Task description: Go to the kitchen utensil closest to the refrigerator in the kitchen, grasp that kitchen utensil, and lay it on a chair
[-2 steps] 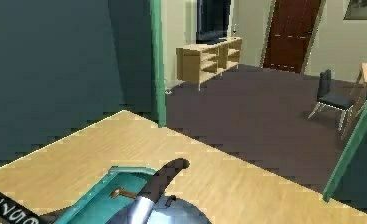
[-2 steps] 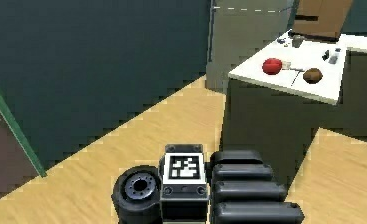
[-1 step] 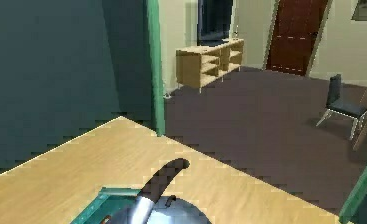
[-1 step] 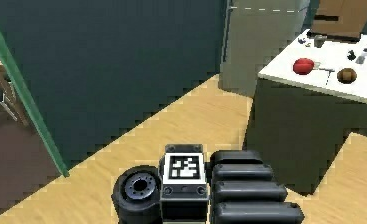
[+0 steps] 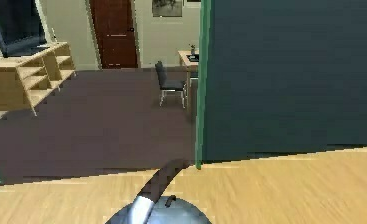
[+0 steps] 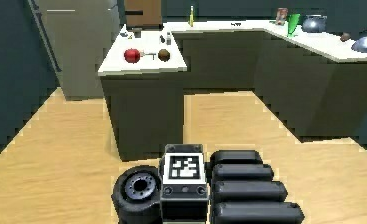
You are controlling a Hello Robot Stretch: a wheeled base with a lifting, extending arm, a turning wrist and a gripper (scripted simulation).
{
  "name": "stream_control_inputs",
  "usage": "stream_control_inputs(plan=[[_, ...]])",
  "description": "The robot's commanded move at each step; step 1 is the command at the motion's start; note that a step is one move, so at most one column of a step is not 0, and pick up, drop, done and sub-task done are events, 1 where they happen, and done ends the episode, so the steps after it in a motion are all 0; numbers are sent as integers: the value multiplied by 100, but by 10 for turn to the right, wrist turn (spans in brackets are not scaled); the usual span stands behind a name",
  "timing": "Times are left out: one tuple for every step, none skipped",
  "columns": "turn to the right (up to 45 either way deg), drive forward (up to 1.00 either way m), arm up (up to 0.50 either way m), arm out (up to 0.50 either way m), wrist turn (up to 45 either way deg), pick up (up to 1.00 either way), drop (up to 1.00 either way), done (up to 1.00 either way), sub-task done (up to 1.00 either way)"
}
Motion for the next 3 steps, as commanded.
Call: stream_control_inputs(plan=[[360,0,0,0,0,0,0,0,0],[0,5,0,0,0,0,0,0,0],[-450,0,0,0,0,0,0,0,0]])
